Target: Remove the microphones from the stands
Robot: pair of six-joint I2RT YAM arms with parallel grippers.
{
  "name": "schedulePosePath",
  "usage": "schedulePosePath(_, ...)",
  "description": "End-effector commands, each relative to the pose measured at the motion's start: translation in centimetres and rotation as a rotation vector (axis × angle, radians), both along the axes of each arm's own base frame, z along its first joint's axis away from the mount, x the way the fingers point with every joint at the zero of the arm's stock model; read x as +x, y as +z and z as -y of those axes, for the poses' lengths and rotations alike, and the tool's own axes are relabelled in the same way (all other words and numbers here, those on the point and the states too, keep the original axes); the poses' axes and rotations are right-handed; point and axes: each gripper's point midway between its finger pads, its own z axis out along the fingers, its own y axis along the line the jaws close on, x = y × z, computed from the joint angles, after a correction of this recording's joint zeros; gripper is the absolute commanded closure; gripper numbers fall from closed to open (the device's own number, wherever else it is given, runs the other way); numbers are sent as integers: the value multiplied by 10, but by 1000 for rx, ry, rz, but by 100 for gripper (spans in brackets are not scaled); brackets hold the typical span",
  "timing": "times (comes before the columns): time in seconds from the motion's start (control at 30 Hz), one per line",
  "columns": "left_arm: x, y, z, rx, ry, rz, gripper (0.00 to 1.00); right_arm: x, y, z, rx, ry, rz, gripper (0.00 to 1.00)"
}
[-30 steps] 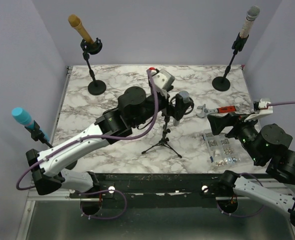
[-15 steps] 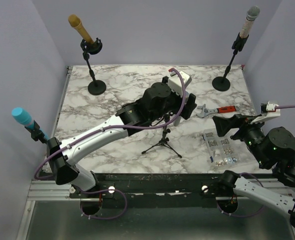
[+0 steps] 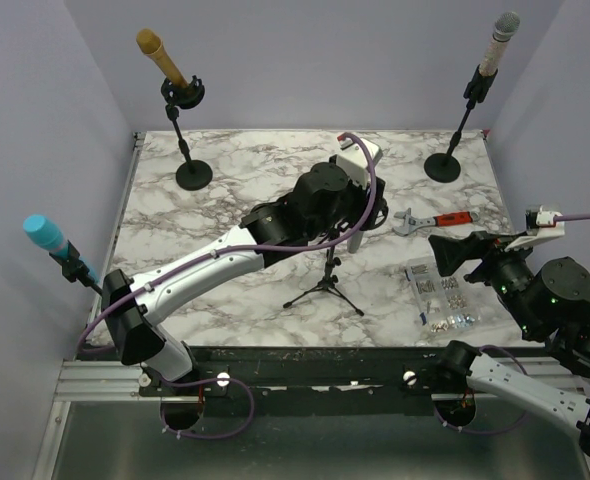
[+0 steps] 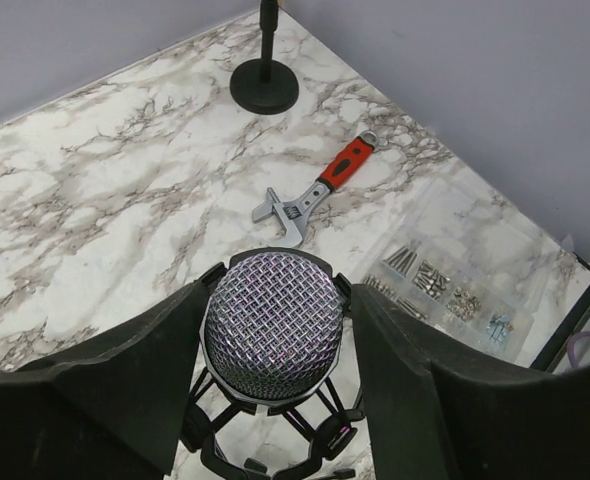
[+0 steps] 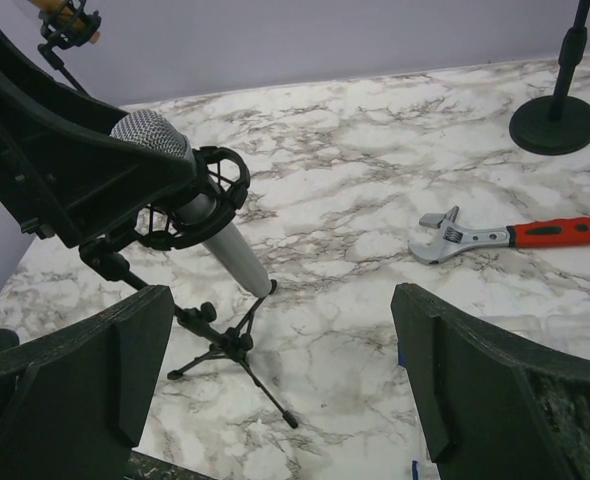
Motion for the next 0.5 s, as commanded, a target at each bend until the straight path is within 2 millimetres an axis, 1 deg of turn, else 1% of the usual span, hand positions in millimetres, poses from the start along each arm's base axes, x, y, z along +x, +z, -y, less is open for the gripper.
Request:
schedulePosePath(0.0, 8, 7, -3, -5, 45, 6, 44, -2, -1, 9, -7, -26, -2, 0)
schedulePosePath(0.03, 8, 8, -4, -5, 46, 10, 47, -3, -1, 9, -6, -24, 0, 0)
schedulePosePath(0.1, 8, 15, -7, -12, 51, 22, 56, -3, -2, 10, -8, -26, -1, 0)
schedulePosePath(0.17, 7, 24, -10, -11, 54, 37, 62, -2, -2, 10, -9, -27, -2, 0)
schedulePosePath(0.27, 4, 45, -15, -27, 46, 68, 71, -1, -2, 8, -12, -27, -1, 0)
schedulePosePath(0.47, -13, 97, -26, -78, -17, 129, 85, 2, -3, 4, -18, -24, -2, 0)
